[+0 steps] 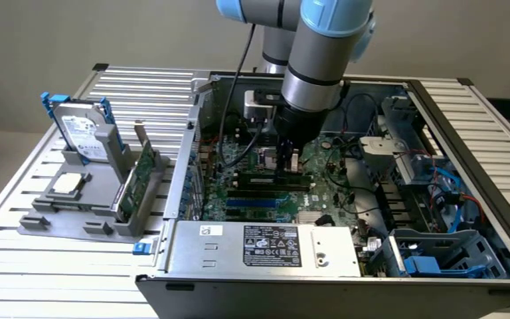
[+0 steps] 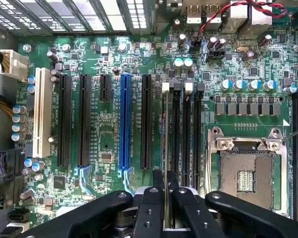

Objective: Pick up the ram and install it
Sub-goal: 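Insert the ram into the slot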

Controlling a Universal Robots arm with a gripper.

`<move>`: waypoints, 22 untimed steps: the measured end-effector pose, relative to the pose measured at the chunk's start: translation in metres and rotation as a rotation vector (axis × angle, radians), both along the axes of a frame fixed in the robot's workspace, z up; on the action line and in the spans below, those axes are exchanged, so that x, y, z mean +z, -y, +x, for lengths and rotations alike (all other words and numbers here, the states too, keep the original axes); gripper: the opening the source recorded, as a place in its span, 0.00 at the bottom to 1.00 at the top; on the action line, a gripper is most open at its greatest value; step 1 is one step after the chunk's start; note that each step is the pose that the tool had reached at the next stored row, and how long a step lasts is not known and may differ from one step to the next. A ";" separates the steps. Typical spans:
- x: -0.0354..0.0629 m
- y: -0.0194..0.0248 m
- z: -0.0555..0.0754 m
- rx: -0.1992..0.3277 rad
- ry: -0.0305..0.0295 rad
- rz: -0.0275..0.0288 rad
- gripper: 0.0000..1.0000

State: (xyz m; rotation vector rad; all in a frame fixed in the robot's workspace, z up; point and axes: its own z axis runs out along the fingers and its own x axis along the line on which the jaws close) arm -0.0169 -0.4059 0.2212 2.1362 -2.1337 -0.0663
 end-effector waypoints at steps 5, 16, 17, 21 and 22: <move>-0.0004 -0.0005 0.000 0.000 0.0001 -0.0008 0.14; -0.0014 -0.0016 0.000 -0.001 0.0001 -0.0040 0.14; -0.0017 -0.0017 0.000 -0.001 0.0001 -0.0044 0.14; -0.0021 -0.0017 0.000 -0.001 0.0002 -0.0048 0.14; -0.0021 -0.0017 0.000 -0.001 0.0002 -0.0047 0.14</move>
